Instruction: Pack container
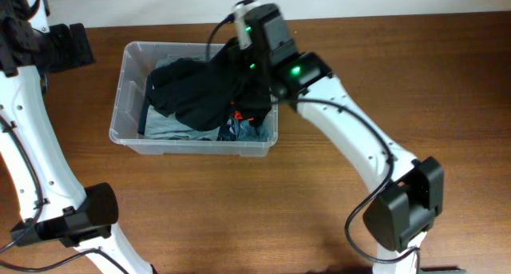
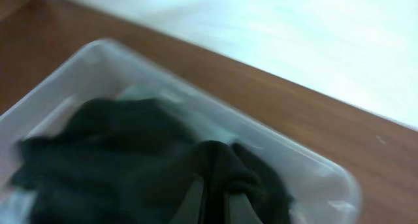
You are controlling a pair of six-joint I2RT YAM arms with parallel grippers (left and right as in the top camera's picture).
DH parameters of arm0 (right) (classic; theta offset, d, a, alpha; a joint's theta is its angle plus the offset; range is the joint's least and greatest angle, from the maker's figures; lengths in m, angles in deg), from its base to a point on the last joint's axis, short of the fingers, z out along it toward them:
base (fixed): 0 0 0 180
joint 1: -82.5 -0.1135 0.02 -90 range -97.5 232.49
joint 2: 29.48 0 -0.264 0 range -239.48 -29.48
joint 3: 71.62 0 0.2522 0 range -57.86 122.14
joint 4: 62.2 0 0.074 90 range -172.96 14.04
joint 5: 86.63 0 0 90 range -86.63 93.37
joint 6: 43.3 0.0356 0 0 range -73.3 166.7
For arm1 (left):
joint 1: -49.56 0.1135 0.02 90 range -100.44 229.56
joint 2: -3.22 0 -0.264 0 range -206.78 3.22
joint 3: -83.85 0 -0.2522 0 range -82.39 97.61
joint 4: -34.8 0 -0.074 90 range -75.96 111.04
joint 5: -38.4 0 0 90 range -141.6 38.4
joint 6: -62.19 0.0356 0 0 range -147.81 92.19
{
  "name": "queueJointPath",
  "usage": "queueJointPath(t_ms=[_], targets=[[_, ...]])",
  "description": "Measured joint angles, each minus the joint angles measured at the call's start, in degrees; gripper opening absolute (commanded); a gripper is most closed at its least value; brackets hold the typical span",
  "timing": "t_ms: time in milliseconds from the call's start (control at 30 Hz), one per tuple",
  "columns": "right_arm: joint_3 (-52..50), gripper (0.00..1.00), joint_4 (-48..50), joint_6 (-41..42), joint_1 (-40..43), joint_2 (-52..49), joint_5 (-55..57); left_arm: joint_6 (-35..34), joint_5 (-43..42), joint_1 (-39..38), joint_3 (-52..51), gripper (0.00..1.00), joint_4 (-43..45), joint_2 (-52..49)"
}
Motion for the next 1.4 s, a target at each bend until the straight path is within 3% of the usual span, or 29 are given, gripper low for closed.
queueJointPath(t_ms=[200, 233, 300, 367, 400, 500, 733, 867, 1067, 1200, 1300, 1400], targets=[[0.02, 0.04, 0.44, -7.08, -9.68, -8.66, -2.97, 0.0, 0.0, 0.0, 0.0, 1.0, 0.0, 0.0], [0.02, 0.09, 0.37, -7.26, -9.84, -9.64, -3.02, 0.02, 0.0, 0.0, 0.0, 1.0, 0.0, 0.0], [0.02, 0.37, -0.31, -7.76, -9.81, -13.7, -3.19, 0.0, 0.0, 0.0, 0.0, 1.0, 0.0, 0.0], [0.17, 0.72, -0.52, -8.04, -9.18, -16.55, -2.97, 0.0, 0.0, 0.0, 0.0, 1.0, 0.0, 0.0], [0.55, 0.84, -0.87, -8.26, -8.96, -16.52, -2.86, 0.0, 0.0, 0.0, 0.0, 1.0, 0.0, 0.0], [1.86, 0.99, -3.34, -8.7, -7.87, -16.11, -1.53, 0.0, 0.0, 0.0, 0.0, 1.0, 0.0, 0.0], [10.82, 0.99, -19.06, -8.85, -7.3, -10.71, -0.09, 0.0, 0.0, 0.0, 0.0, 1.0, 0.0, 0.0], [16.0, 0.99, -24.0, -8.87, -5.11, -0.17, -0.09, 0.02, 0.0, 0.0, 0.0, 1.0, 0.02, 0.0], [17.29, 0.99, -29.75, -8.83, 0.81, 9.92, 1.49, 0.0, 0.0, 0.0, 0.0, 1.0, 0.02, 0.0], [17.25, 0.99, -37.75, -8.85, 5.53, 11.02, 4.24, 0.0, 0.0, 0.0, 0.0, 1.0, 0.0, 0.0], [17.27, 0.99, -38.03, -8.87, 8.83, 11.06, 3.89, 0.0, 0.0, 0.0, 0.0, 1.0, -0.02, 0.0], [17.25, 0.98, -39.3, -8.87, 17.4, 11.69, -1.25, 0.0, 0.0, 0.0, 0.0, 1.0, 0.0, 0.0]])
